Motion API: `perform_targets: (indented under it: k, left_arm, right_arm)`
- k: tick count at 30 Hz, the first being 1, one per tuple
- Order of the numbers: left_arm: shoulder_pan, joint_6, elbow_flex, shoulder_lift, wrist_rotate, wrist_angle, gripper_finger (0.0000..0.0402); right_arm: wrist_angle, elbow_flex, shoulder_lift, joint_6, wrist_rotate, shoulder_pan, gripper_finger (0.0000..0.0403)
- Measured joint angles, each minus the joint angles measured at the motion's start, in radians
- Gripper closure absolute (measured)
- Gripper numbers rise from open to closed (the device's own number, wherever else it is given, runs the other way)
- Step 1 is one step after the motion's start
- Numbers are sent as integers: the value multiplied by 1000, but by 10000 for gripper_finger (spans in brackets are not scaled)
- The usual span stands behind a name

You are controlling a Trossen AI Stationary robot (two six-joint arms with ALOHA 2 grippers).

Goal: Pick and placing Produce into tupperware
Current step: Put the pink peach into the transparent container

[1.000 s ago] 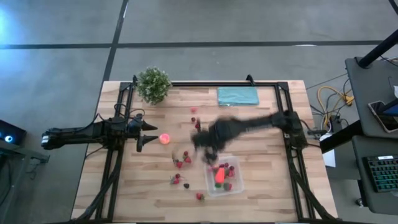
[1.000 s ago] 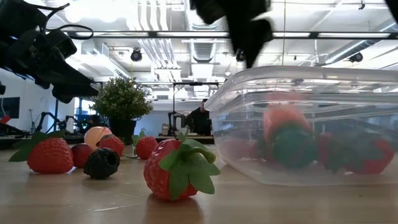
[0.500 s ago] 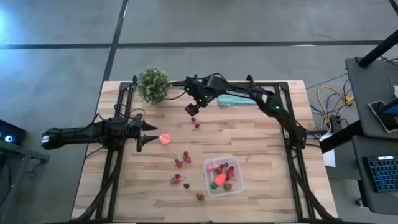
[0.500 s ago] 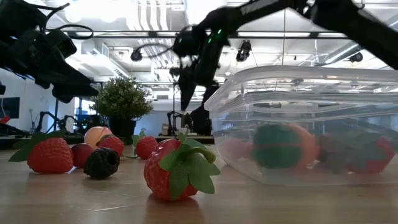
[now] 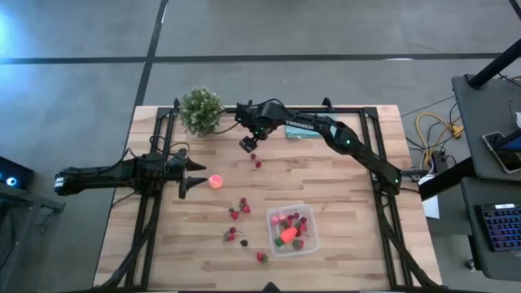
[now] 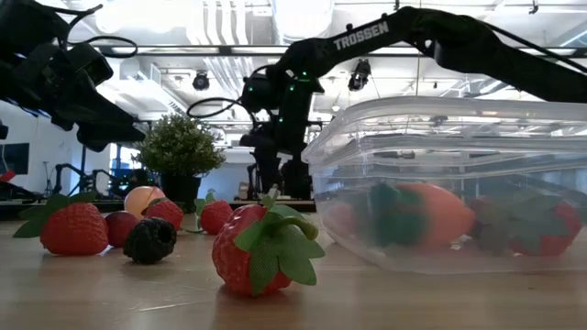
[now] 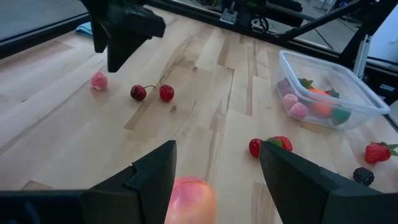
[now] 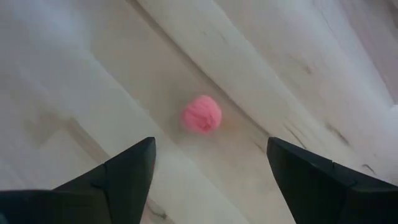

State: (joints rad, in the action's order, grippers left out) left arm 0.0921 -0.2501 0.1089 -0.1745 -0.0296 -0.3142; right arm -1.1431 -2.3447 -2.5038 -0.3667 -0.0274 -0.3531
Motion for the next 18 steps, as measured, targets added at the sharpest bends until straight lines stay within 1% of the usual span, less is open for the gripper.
perform_targets:
  k: [3, 7, 15, 18]
  left_arm:
    - [0, 0, 0, 0, -1, 0, 185]
    - [0, 0, 0, 0, -1, 0, 185]
    - [0, 0, 0, 0, -1, 0, 185]
    - [0, 0, 0, 0, -1, 0, 185]
  right_arm:
    - [38, 1, 0, -30, -4, 1, 104]
    - [38, 2, -1, -37, -27, 1, 109]
    - [103, 69, -2, -168, -24, 1, 137]
    - [108, 72, -2, -184, -33, 2, 145]
